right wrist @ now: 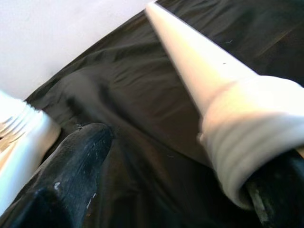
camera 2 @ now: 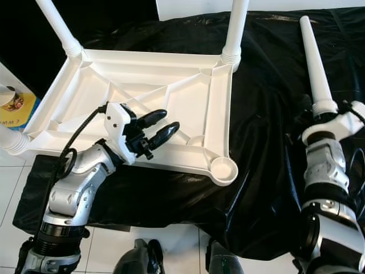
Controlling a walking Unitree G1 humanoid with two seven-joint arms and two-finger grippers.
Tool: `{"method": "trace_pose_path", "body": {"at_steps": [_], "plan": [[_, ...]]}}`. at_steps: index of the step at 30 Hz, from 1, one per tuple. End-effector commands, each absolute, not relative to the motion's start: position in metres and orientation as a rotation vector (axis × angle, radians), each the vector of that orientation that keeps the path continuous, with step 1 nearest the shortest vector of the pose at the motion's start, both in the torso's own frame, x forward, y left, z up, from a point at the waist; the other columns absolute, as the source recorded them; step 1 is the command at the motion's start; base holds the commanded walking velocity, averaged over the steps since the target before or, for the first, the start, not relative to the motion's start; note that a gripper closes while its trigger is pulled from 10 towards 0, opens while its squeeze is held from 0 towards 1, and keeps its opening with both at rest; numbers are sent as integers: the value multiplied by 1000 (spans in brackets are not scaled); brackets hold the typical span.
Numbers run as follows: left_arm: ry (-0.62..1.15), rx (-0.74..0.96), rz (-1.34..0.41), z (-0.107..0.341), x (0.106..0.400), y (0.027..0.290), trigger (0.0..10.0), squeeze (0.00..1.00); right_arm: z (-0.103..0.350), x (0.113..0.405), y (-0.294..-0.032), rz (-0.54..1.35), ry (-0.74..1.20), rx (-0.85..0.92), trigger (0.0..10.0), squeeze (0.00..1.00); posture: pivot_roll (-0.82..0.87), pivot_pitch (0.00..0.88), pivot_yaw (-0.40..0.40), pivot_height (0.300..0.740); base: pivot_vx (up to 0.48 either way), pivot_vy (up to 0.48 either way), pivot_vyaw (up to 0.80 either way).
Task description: Building children table
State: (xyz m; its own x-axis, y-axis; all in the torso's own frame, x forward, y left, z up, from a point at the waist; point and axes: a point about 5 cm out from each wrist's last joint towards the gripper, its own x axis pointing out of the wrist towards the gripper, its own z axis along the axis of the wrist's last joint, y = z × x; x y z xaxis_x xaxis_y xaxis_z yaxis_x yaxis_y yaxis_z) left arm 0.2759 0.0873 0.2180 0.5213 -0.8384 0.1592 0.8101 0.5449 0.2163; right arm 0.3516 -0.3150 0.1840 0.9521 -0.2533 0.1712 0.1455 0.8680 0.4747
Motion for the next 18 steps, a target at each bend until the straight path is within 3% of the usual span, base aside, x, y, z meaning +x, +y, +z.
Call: {"method": "trace_pose_path", "body": {"at_steps": [1, 7, 8, 9, 10, 18], "plan": [[-250, 109, -886, 218, 277, 93, 10000, 0, 175, 350, -316, -213, -189, 471, 10000, 0, -51, 234, 46, 740, 0, 0, 0], [-251, 116, -860, 219, 275, 97, 10000, 0, 181, 359, -312, -177, -168, 467, 10000, 0, -25, 237, 33, 740, 0, 0, 0], [-251, 118, -853, 219, 275, 98, 10000, 0, 184, 362, -310, -167, -159, 455, 5529, 0, -16, 241, 28, 740, 0, 0, 0], [-251, 118, -853, 219, 275, 98, 10000, 0, 184, 362, -310, -167, -159, 455, 5529, 0, -16, 241, 28, 740, 0, 0, 0], [-249, 120, -845, 219, 274, 99, 10000, 0, 187, 366, -307, -151, -156, 447, 39, 0, -10, 242, 27, 740, 0, 0, 0], [-243, 122, -823, 218, 271, 101, 10000, 0, 198, 371, -303, -149, -200, 429, 0, 0, 23, 240, 10, 740, 0, 0, 0]]}}
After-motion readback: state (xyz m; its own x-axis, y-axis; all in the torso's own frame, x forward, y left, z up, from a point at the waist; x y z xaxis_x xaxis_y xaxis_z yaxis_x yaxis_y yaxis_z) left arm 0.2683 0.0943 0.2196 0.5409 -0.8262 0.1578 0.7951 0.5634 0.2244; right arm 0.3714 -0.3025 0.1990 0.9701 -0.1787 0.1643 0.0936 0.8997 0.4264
